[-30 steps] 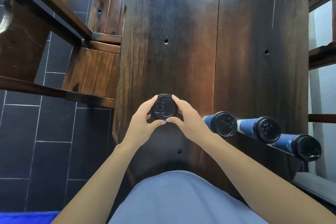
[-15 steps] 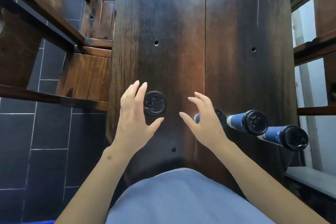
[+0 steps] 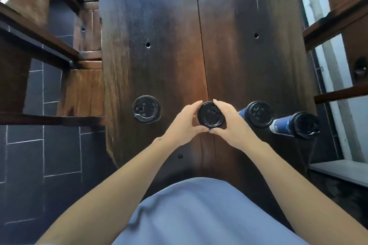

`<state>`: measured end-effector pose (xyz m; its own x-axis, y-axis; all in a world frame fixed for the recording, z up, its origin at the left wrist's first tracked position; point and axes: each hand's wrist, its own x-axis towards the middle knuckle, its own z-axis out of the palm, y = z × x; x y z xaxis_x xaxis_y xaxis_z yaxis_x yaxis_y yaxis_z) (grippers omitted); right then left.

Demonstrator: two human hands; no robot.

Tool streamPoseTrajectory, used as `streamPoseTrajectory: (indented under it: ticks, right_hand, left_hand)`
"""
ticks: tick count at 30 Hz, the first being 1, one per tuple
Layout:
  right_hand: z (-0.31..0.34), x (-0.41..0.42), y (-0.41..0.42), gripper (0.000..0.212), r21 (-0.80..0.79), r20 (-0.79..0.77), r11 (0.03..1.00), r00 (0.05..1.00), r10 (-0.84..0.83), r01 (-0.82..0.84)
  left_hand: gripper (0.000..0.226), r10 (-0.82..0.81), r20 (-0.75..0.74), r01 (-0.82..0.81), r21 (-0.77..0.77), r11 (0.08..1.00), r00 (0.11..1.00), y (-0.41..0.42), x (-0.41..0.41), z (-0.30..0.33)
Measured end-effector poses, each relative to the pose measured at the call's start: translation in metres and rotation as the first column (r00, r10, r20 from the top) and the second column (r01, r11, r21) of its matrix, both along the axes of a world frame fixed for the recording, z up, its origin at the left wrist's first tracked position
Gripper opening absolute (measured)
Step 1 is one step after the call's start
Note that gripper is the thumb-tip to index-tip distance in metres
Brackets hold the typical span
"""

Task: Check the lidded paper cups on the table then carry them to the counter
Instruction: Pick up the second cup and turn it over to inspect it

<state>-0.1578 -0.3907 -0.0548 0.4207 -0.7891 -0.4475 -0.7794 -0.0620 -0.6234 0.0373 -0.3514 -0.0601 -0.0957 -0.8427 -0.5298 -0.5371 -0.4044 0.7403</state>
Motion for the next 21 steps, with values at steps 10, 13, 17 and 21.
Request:
streamPoseTrajectory:
  ticks: [10,13,17,21]
  right_hand:
    - [-0.004,0.019,-0.034,0.078,0.078,0.05,0.996,0.998,-0.044,0.04]
    - [-0.005,0.033,-0.042,0.061,0.046,0.058,0.997,0.996,-0.062,0.06]
    - [-0.009,0.05,-0.046,0.053,0.034,0.073,0.998,0.996,-0.046,0.043]
    - [-0.012,0.065,-0.047,0.049,0.054,0.085,0.997,0.994,-0.062,0.057]
  left_hand:
    - [0.065,0.296,-0.101,-0.289,0.073,0.954,0.95,-0.02,0.007,0.004]
    - [0.062,0.338,-0.112,-0.332,0.065,0.941,0.935,-0.02,0.017,0.006]
    - [0.08,0.331,-0.108,-0.324,0.075,0.943,0.938,-0.011,0.028,0.002]
    - [0.092,0.361,-0.078,-0.358,0.047,0.933,0.929,-0.001,0.033,-0.004]
